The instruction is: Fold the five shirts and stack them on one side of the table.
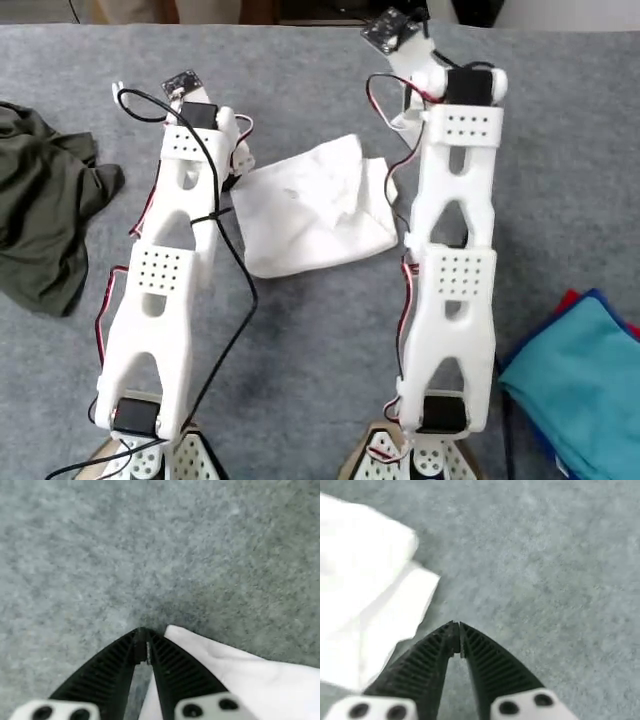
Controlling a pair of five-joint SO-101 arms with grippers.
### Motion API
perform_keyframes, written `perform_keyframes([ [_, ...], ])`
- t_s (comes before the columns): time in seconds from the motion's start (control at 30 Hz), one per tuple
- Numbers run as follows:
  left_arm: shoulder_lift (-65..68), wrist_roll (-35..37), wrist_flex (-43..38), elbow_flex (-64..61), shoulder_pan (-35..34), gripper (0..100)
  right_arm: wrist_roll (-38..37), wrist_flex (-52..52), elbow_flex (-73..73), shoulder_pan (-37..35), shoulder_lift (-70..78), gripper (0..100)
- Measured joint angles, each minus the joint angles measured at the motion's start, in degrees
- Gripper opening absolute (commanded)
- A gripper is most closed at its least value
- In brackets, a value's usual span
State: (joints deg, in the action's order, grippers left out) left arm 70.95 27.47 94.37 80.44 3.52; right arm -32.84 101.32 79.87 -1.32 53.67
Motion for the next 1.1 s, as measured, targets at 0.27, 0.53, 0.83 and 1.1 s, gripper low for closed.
perform_keyframes([
  [0.27,0.3,0.4,5.3,5.4,3.7,2,-5.1,0.1,-33.1,-0.8,-23.4,9.9],
  [0.53,0.2,-2.4,5.5,12.7,-6.4,2,-8.6,-1.8,-60.3,-5.3,-40.2,10.2],
  [0.83,0.7,-2.8,-0.1,12.7,-17.8,2,-9.9,-13.3,-81.2,-8.4,-45.5,22.1],
  [1.1,5.5,-0.9,-6.7,12.7,-20.6,2,-8.0,-18.0,-84.9,-14.3,-45.5,22.4],
])
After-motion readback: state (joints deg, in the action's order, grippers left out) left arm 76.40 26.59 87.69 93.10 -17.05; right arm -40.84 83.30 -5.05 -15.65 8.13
